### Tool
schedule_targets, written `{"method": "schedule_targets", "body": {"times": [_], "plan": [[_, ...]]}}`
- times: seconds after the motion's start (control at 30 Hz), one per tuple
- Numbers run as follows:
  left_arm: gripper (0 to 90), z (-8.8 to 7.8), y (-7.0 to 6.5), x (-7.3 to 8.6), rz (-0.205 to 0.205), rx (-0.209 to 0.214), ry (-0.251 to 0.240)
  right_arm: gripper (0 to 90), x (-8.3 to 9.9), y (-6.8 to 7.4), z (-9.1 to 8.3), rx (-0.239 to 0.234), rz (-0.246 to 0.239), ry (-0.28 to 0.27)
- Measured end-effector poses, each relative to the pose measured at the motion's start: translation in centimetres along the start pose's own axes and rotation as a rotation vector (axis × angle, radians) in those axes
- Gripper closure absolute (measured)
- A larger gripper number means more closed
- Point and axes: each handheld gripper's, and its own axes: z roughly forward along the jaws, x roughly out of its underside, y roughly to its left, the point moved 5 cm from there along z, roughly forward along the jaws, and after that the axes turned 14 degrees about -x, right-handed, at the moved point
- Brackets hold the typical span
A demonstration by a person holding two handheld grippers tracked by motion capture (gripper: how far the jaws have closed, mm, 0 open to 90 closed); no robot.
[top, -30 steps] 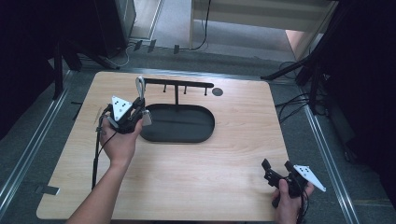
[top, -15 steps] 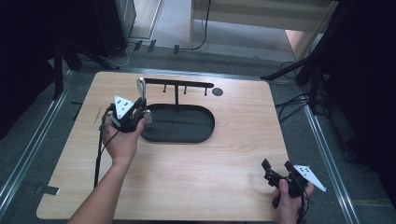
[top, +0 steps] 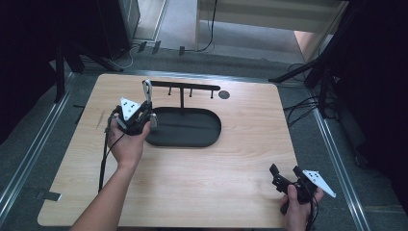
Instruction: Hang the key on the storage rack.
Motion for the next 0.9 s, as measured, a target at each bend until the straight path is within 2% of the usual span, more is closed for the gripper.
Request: {"method": "schedule_targets", "body": {"times": [0.9], "plan": [[82.8,1.1,-0.4,0.3,-0.005,0.003,0.058,0.0,0.0,0.0,0.0,-0.002,0.001,0.004]]}}
